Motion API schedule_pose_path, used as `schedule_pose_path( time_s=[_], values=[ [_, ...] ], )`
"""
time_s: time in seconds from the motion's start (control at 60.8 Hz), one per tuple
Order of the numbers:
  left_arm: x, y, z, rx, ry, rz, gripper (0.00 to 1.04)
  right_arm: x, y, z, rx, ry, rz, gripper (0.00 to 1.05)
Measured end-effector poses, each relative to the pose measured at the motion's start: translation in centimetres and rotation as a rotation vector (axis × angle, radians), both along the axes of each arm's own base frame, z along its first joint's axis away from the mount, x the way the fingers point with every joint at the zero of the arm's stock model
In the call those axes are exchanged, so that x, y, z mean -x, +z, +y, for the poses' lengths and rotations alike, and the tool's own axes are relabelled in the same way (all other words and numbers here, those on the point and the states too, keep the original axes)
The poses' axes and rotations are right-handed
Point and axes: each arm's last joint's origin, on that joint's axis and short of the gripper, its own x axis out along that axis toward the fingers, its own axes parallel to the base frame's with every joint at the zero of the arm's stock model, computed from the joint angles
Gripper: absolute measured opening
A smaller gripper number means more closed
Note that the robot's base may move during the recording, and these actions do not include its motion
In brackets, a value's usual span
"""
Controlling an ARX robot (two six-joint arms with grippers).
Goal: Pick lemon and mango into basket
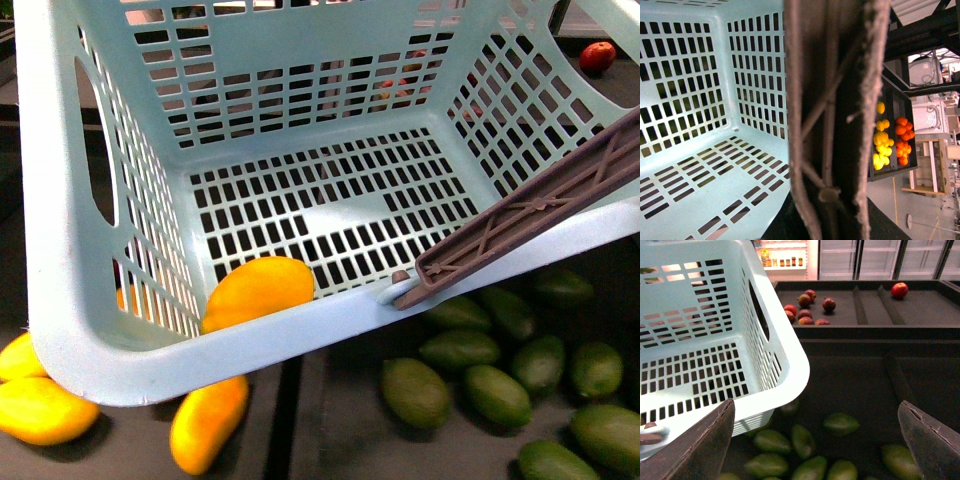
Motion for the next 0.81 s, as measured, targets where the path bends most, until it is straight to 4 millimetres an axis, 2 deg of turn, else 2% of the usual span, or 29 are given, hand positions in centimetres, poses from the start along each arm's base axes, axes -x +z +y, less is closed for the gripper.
schedule_pose_path(
  time_s=[0.806],
  values=[
    [0.00,0.00,0.00,0.000,0.002,0.000,0.06,0.00,0.04,0.00,0.000,0.000,-0.002,0.96]
  ],
)
